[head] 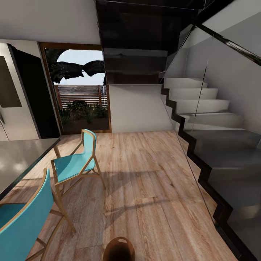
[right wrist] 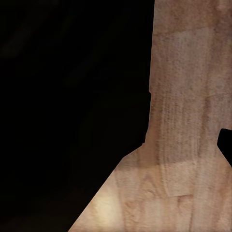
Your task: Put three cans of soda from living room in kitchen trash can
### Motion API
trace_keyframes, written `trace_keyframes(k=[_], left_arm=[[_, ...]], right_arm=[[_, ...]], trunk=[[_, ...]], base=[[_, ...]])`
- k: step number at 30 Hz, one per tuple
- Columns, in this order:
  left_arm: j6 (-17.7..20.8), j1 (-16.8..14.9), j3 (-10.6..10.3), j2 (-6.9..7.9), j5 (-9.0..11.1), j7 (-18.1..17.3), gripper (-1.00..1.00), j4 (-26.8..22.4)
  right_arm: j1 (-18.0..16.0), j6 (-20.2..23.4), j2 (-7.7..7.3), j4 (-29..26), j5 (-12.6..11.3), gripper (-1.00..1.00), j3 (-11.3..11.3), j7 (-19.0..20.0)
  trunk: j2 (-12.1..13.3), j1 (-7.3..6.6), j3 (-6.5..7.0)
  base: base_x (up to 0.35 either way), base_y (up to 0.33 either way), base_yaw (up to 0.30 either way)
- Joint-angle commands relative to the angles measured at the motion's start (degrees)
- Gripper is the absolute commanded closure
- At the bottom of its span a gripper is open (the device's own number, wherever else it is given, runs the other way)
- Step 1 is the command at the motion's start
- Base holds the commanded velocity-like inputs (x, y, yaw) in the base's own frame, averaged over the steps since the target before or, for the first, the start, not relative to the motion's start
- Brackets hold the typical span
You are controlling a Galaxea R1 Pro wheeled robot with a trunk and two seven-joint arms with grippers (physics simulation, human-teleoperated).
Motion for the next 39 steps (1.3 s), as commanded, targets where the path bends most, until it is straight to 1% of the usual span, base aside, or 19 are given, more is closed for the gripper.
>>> trace_keyframes(k=[1, 39], left_arm=[[0.0, 0.0, 0.0, 0.0, 0.0, 0.0, -1.0, 0.0], [0.0, 0.0, 0.0, 0.0, 0.0, 0.0, -1.0, 0.0]], right_arm=[[0.0, 0.0, 0.0, 0.0, 0.0, -1.0, 0.0, 0.0], [0.0, 0.0, 0.0, 0.0, 0.0, -1.0, 0.0, 0.0]], trunk=[[0.0, 0.0, 0.0], [0.0, 0.0, 0.0]], base=[[0.0, 0.0, 0.0], [0.0, 0.0, 0.0]])
